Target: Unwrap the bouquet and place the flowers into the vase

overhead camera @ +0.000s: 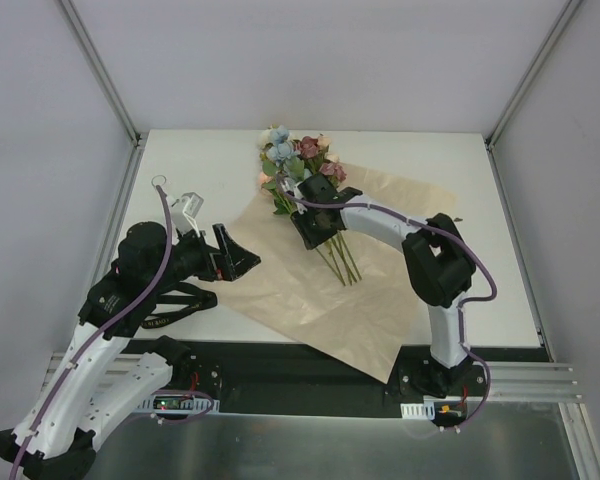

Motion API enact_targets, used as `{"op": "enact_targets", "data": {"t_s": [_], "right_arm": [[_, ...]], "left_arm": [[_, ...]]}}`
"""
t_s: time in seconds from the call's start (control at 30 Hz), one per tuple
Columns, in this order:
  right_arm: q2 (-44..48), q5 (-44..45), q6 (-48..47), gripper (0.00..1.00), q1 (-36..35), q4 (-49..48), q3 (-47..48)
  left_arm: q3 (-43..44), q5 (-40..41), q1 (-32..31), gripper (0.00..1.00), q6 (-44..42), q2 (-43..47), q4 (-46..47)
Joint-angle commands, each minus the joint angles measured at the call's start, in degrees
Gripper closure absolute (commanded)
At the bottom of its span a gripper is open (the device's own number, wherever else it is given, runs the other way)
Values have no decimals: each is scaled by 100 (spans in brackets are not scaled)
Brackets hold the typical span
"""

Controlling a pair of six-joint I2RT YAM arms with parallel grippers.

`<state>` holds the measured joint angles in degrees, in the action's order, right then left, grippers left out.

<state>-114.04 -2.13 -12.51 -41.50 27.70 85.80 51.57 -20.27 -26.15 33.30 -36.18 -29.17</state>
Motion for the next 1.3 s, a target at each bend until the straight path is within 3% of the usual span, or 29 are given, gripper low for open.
{"op": "enact_targets", "data": {"t_s": [0.0,0.17,0.4,0.53,0.7,1.0,1.27], "right_arm": [[-355,-323,-664,61,10,77,577],[-602,-7,-831,69,10,60,719],[-497,-24,-832,99,10,-204,657],[-199,-314,-490,99,10,-239,667],[723,-830,677,99,159,-886,-165],[2587,-1940,1918,99,546,-2705,-1977],[3950,-2310,2965,99,502,-4343,-3489]], "left_arm": [[213,410,31,1,-192,-3,-484],[327,550,31,1,-131,-11,-537],[520,603,31,1,133,-161,-564],[573,647,31,1,414,-187,-555],[617,612,31,1,835,-319,-476],[47,-529,-4,11,1758,-1425,1535],[318,-109,-584,12,2075,-2708,2415]]}}
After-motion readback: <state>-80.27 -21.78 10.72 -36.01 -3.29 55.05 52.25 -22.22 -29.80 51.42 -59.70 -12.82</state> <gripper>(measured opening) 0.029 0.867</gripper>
